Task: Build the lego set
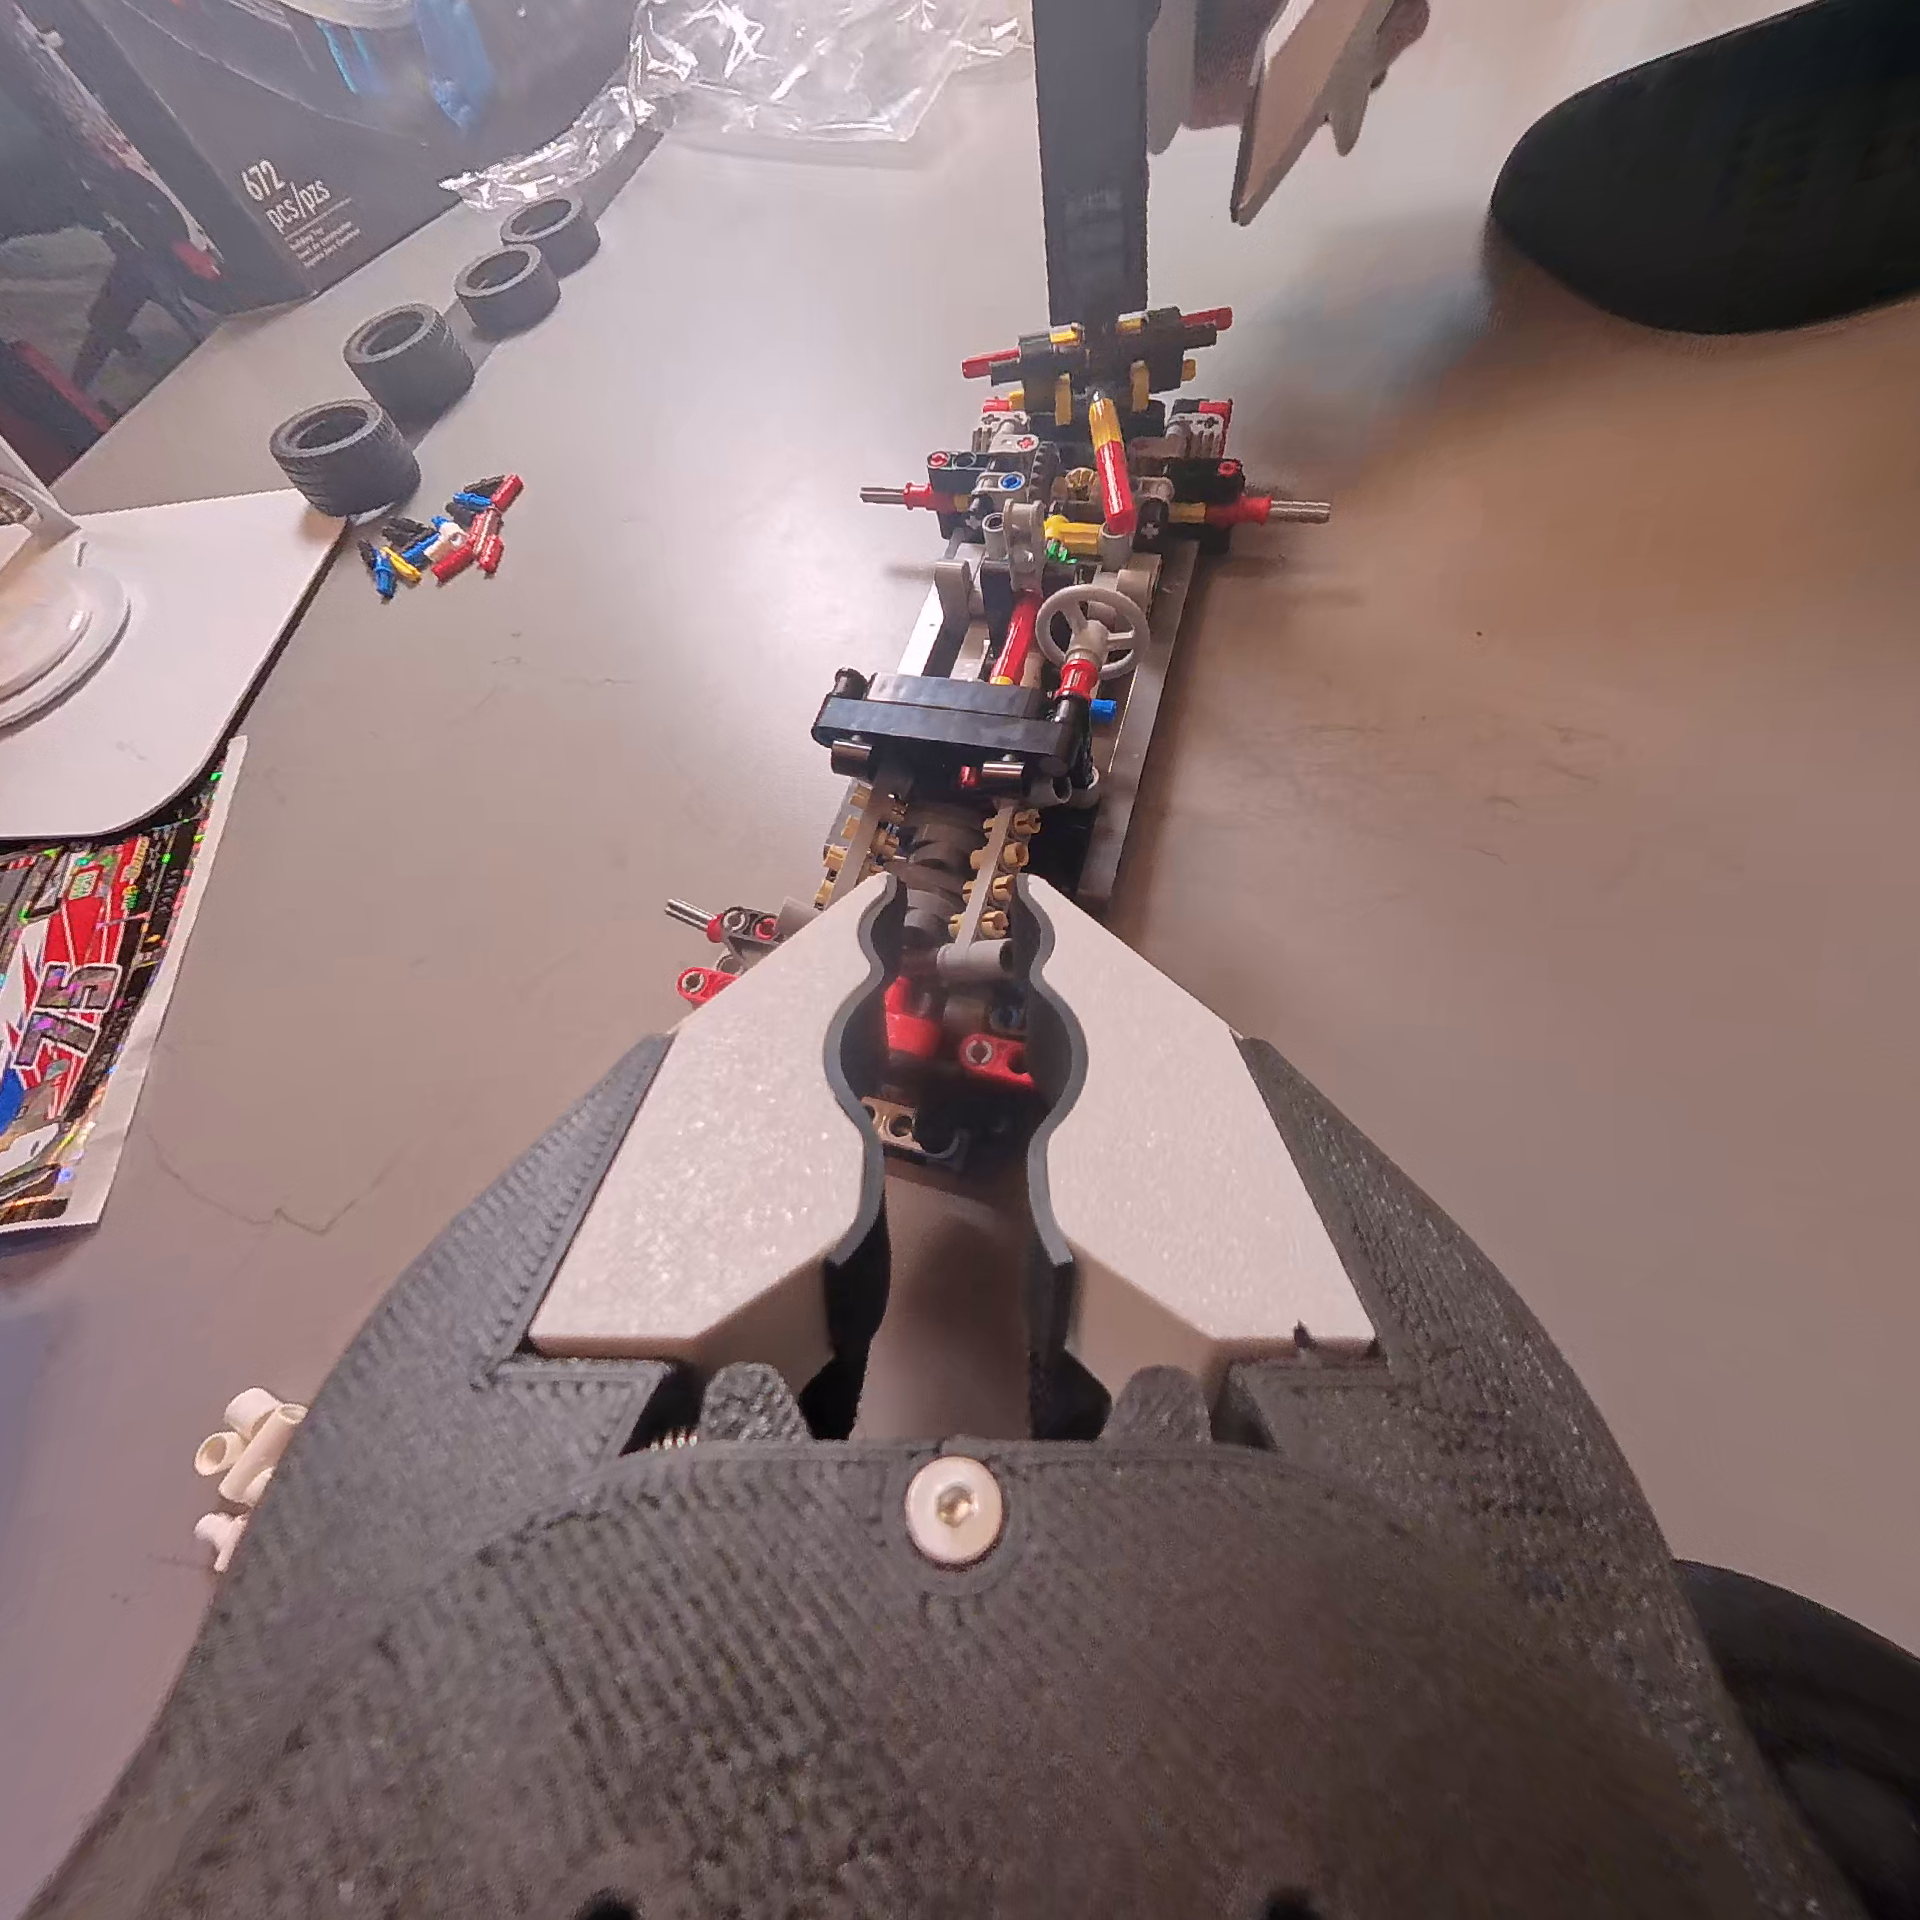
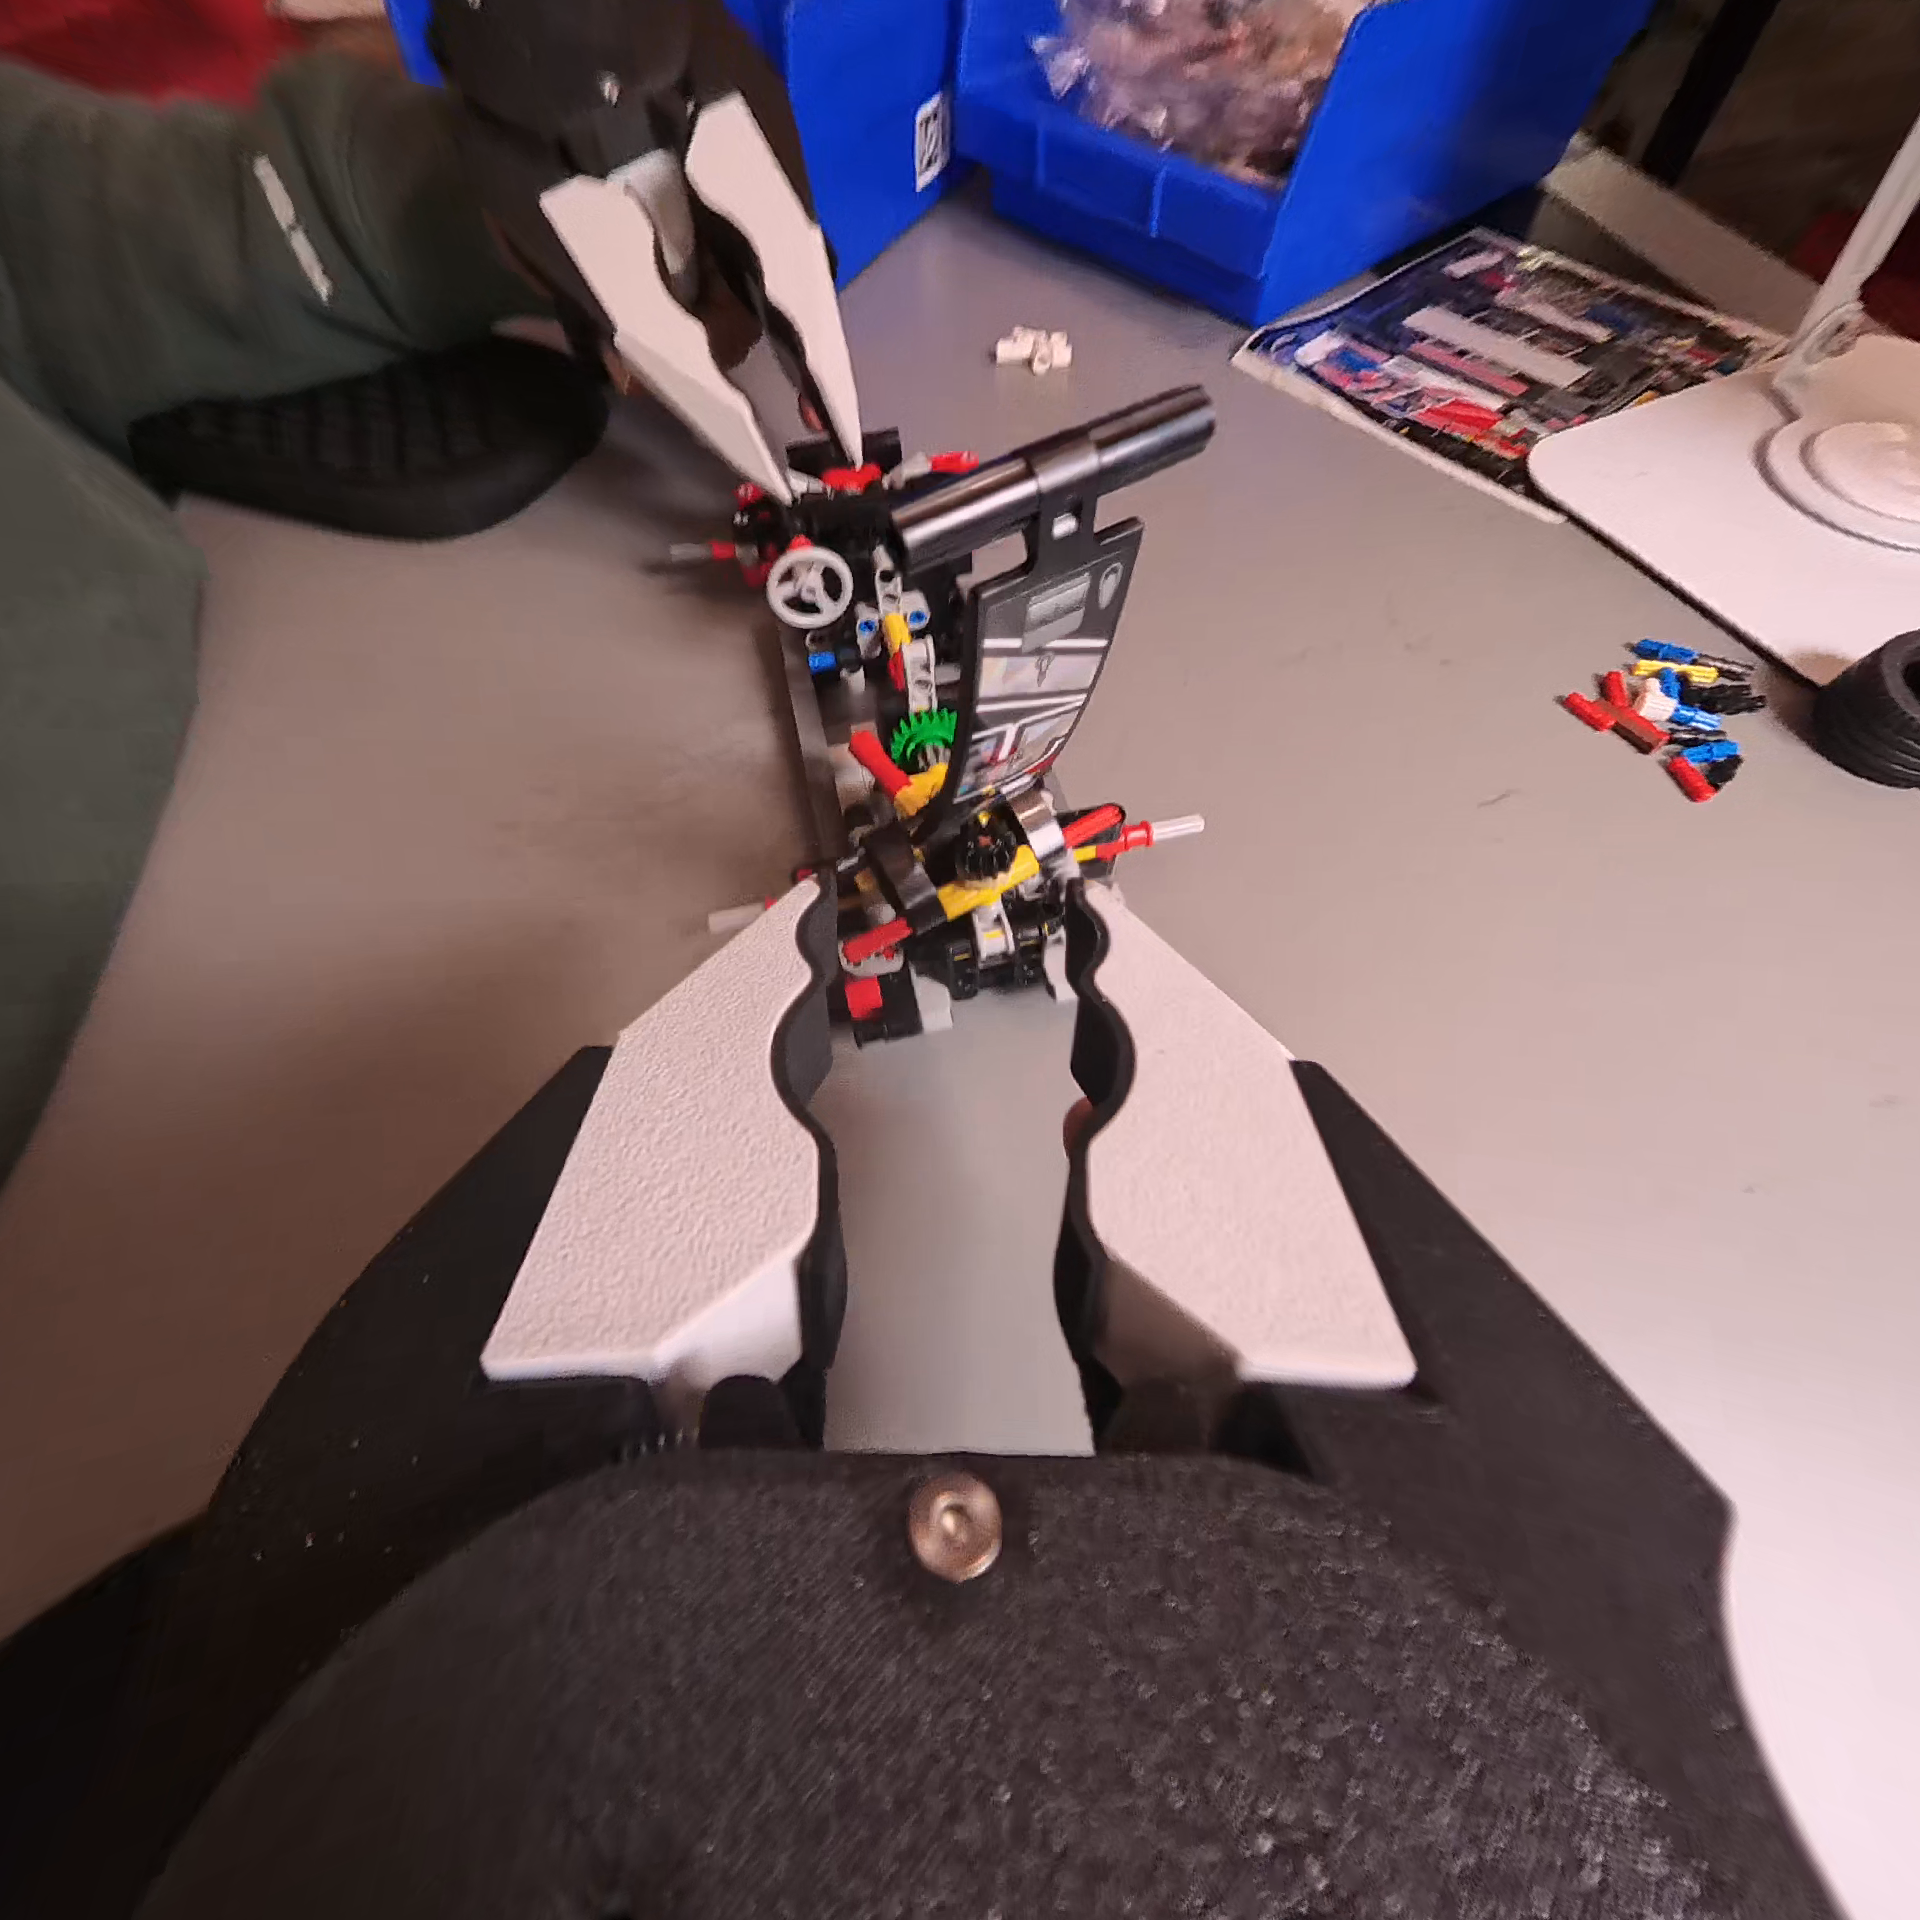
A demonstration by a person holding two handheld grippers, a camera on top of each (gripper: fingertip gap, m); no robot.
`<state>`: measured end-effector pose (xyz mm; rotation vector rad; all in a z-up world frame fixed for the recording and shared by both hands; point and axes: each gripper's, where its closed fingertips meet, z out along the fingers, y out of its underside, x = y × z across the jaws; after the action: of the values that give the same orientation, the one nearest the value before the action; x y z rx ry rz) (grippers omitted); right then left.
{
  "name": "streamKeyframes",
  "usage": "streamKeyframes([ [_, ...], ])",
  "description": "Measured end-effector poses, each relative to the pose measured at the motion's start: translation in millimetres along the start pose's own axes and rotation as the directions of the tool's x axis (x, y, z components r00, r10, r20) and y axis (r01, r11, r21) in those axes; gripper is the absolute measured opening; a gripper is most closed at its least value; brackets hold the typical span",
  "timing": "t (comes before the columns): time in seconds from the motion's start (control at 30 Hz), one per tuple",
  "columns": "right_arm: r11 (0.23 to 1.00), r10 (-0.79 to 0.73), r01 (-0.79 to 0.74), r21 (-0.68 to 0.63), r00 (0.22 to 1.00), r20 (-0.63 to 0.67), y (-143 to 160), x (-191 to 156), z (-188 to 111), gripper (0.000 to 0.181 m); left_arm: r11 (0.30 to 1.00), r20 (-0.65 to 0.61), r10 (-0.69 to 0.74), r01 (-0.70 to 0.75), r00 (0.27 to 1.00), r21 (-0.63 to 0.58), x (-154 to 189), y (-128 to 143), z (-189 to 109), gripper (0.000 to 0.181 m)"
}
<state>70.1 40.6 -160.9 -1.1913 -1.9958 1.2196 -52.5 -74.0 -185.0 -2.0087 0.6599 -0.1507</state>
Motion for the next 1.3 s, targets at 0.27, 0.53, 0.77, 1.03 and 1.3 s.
streamKeyframes([
  [0.27,0.990,-0.022,0.041,-0.134,0.990,0.142,21,-15,8,0.022,1.000,0.002,-0.011,0.011,1.000,-0.001,-2,2,0,0.017],
  [0.53,0.989,-0.032,0.055,-0.139,0.986,0.166,26,-26,16,0.019,1.000,-0.009,-0.015,0.015,1.000,-0.003,0,3,1,0.017],
  [0.77,0.988,-0.043,0.068,-0.141,0.984,0.174,27,-31,21,0.019,1.000,-0.009,-0.017,0.017,1.000,-0.002,-1,3,1,0.017],
  [1.03,0.991,-0.037,0.056,-0.118,0.987,0.159,25,-27,13,0.020,1.000,-0.013,-0.026,0.026,1.000,0.004,-1,3,1,0.017],
  [1.3,0.998,-0.030,0.034,-0.049,0.996,0.087,17,-12,1,0.027,0.990,-0.012,-0.081,0.081,0.997,0.113,-7,-14,-7,0.029],
])
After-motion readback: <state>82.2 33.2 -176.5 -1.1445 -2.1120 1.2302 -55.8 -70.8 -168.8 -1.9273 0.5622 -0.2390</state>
